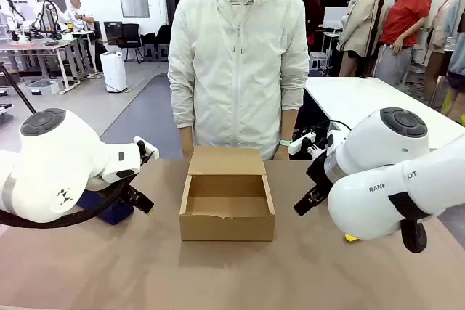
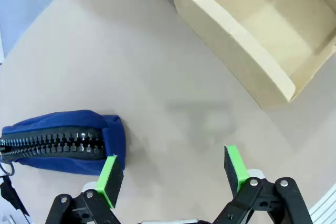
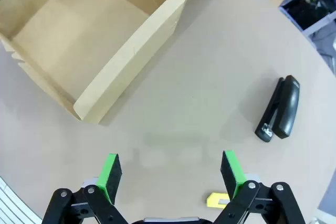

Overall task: Pack the items into the box.
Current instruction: Pick up the item indicated by the person and place it inside the Mailer Box.

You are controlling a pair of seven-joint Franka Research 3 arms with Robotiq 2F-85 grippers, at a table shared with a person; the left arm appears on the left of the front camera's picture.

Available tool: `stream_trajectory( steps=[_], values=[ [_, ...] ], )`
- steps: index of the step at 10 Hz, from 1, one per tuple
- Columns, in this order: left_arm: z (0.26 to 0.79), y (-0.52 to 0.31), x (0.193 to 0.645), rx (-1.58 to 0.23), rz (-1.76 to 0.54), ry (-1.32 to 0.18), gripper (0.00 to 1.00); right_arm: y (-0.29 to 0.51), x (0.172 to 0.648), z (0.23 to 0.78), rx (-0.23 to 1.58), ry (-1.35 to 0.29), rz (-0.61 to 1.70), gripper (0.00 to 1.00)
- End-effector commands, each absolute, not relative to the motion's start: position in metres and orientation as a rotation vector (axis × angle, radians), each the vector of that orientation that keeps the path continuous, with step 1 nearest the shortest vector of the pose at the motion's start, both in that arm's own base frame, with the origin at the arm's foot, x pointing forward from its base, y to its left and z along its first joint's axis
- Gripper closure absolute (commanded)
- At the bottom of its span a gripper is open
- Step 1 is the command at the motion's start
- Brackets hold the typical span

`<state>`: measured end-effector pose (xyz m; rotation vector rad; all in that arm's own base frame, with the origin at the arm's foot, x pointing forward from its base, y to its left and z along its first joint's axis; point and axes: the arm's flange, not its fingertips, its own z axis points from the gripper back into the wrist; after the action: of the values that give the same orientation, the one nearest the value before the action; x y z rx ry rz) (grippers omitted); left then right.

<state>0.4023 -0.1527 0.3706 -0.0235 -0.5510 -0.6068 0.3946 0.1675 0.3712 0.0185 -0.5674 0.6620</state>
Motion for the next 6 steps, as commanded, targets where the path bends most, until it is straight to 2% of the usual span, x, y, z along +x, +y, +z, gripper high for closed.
stream_trajectory(
  steps=[1,6],
  values=[
    [0.3706,-0.1519,0.4026,-0.024,-0.605,-0.551,0.00,0.1684,0.3942,0.3713,0.022,-0.568,0.660,0.00],
    [0.3706,-0.1519,0.4026,-0.024,-0.605,-0.551,0.00,0.1684,0.3942,0.3713,0.022,-0.568,0.660,0.00]
  ],
)
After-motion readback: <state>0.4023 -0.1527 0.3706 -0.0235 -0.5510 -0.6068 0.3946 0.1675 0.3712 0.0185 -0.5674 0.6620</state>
